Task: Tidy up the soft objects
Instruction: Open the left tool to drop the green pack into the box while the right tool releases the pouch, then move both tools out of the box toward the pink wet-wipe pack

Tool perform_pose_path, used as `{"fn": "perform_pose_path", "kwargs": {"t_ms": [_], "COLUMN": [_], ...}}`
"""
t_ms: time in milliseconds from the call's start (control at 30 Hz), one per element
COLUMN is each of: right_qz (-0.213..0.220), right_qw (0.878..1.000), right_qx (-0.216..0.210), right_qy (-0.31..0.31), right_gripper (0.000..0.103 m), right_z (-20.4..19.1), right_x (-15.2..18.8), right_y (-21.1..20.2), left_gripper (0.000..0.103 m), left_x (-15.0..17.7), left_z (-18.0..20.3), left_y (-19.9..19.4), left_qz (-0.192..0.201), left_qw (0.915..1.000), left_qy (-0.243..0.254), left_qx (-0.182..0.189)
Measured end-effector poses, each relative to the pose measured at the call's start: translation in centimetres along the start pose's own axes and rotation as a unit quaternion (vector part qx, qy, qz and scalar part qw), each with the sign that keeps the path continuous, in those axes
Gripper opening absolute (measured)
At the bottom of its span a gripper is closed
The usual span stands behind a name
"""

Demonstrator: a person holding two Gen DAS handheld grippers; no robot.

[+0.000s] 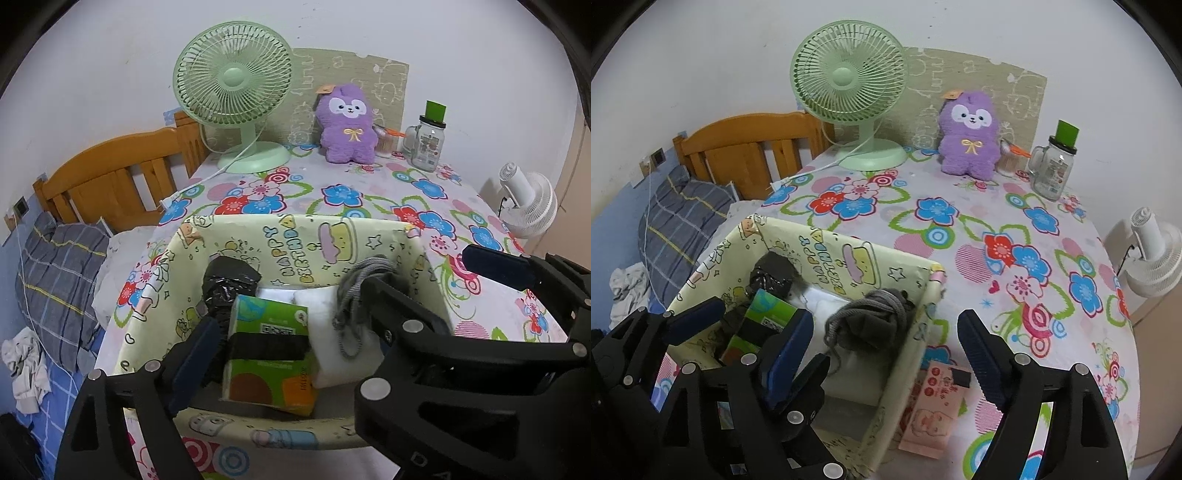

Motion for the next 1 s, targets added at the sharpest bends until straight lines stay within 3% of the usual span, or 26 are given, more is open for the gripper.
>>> {"fn": "perform_pose_path", "kwargs": {"t_ms": [1000], "right_qz": [0.035], "right_qw": [0.998], "right_qx": [0.033], "right_qy": [0.032], "right_gripper": [0.084], "right_z": [6.0], "right_x": [3.4], "right_y": [-5.3], "left_gripper": [0.094], "left_x": [1.0], "left_z": [6.8], "left_y": [-3.8], "left_qz": [0.035], "left_qw": [0.9982], "left_qy": [0.046], "left_qx": [0.012]}}
Point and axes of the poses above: each gripper's, at about its wrist camera, not at the fingertips, and y roughly the way its jaws point, z to its right, x to its underside, the point moved 10 cm from there along y, roughly the way its jaws point, and after that the axes turned 8 degrees about -z, right-handed, at the moved point
